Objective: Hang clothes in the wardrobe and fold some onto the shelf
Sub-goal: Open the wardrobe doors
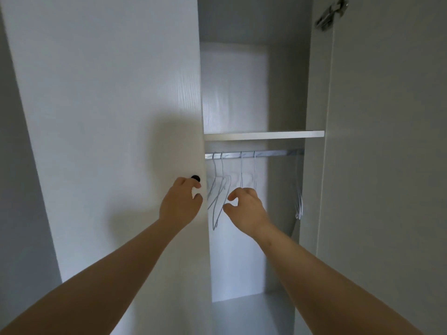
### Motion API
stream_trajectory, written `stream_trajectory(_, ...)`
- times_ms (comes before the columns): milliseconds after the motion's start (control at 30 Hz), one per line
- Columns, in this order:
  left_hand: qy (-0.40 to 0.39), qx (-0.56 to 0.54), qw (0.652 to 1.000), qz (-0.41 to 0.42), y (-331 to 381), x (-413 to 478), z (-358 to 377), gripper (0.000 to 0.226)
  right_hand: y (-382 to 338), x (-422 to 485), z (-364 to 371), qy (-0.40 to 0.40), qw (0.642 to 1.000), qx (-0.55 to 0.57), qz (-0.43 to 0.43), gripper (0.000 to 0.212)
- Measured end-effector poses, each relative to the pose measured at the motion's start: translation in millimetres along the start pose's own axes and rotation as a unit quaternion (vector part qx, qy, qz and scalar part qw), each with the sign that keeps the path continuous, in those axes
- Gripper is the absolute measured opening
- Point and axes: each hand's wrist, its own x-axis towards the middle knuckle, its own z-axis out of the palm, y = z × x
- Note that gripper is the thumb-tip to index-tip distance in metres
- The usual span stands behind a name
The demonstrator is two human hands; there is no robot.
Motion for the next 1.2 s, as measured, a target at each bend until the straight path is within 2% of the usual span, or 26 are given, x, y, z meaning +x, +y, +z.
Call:
stream_trajectory(100, -0.009, 0.048, 0.998, 0.037, -21, 28, 9, 0.045, -1, 27, 19, -0.006, 1.0, 0.005, 0.007, 0.028)
stream_trajectory(200, -0.04, 0.084, 0.995, 0.033, -35, 52, 20, 0.053, 3, 49, 31, -0.012, 1.0, -0.001, 0.02, 0.026)
stream_trajectory(467, -0.047, 0.032, 0.998, 0.015, -33, 64, 28, 0.029, 16, 57, 49, -0.016, 0.999, 0.006, 0.048, 0.026)
stream_trajectory(633, 0.013, -0.022, 0.998, 0.055, -20, 15, 9, 0.01, 16, 35, 46, -0.003, 0.999, 0.032, 0.025, 0.023)
stream_trajectory(767, 0.077, -0.065, 0.994, 0.029, -8, -38, -21, 0.011, 6, 3, 42, -0.024, 0.999, 0.046, 0.004, 0.021)
stream_trajectory(1000, 0.109, -0.132, 0.985, -0.034, -4, -116, -91, 0.007, -25, -66, 52, -0.087, 0.993, 0.071, -0.035, 0.023)
stream_trajectory(1200, 0.185, -0.194, 0.961, -0.071, -20, -175, -148, 0.029, -71, -117, 79, -0.156, 0.98, 0.098, -0.072, 0.02)
